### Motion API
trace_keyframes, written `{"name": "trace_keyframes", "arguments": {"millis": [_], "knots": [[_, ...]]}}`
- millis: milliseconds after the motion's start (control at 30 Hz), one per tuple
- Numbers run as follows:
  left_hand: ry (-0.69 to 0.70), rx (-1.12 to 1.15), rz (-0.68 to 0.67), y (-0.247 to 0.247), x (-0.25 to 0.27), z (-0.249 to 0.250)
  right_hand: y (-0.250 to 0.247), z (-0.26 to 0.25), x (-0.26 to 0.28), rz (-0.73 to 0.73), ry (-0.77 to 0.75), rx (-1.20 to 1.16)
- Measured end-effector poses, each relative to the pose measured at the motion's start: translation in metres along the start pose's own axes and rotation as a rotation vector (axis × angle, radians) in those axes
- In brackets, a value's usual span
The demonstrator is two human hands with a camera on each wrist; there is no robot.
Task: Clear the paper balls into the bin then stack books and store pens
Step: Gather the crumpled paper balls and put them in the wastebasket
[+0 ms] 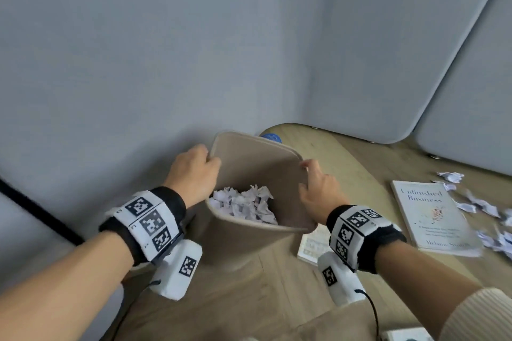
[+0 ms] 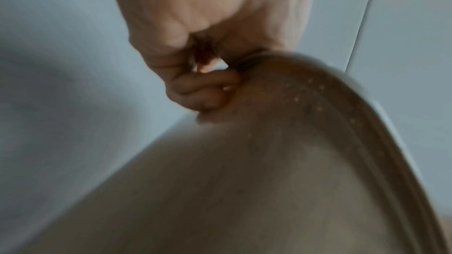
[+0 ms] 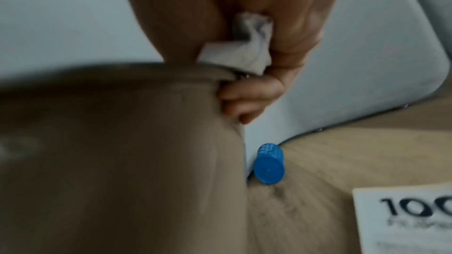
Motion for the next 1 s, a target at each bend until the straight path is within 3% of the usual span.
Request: {"name": "trace_keyframes", "arguments": {"millis": [100, 200, 300, 467, 567, 633, 833, 900, 1000], "knots": [[0.076, 0.297, 0.022, 0.007, -0.011, 0.056, -0.052, 0.032, 0.011, 0.141, 0.037, 0.029], [0.146, 0.442, -0.097, 0.044, -0.008, 0.107, -0.123, 0.071, 0.026, 0.346, 0.106, 0.112], [0.181, 0.416, -0.207, 0.095, 0.002, 0.142, -0.177, 0.104, 0.058, 0.48, 0.158, 0.168], [0.135, 0.428, -0.269, 0.168, 0.014, 0.166, -0.208, 0.137, 0.1, 0.586, 0.269, 0.347], [0.193, 0.48, -0.341, 0.205, 0.025, 0.19, -0.224, 0.154, 0.117, 0.66, 0.35, 0.354], [0.233, 0.442, -0.347, 0.221, 0.032, 0.208, -0.221, 0.164, 0.124, 0.615, 0.35, 0.251], [0.21, 0.354, -0.283, 0.226, 0.053, 0.236, -0.191, 0.194, 0.122, 0.31, 0.409, -0.449], [0.173, 0.353, -0.27, 0.227, 0.053, 0.232, -0.198, 0.203, 0.124, 0.386, 0.388, -0.583], [0.123, 0.404, -0.262, 0.231, 0.046, 0.212, -0.211, 0.233, 0.147, 0.639, 0.368, -0.605]]}}
Point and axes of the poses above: each hand's wrist, its own x-axis away from the middle knuckle, its own y-axis out of the palm, z = x × y, the point moved 3 cm from there along -x, towards the middle knuckle, and after that the axes turned 4 degrees about -z, right-handed, at the moved point
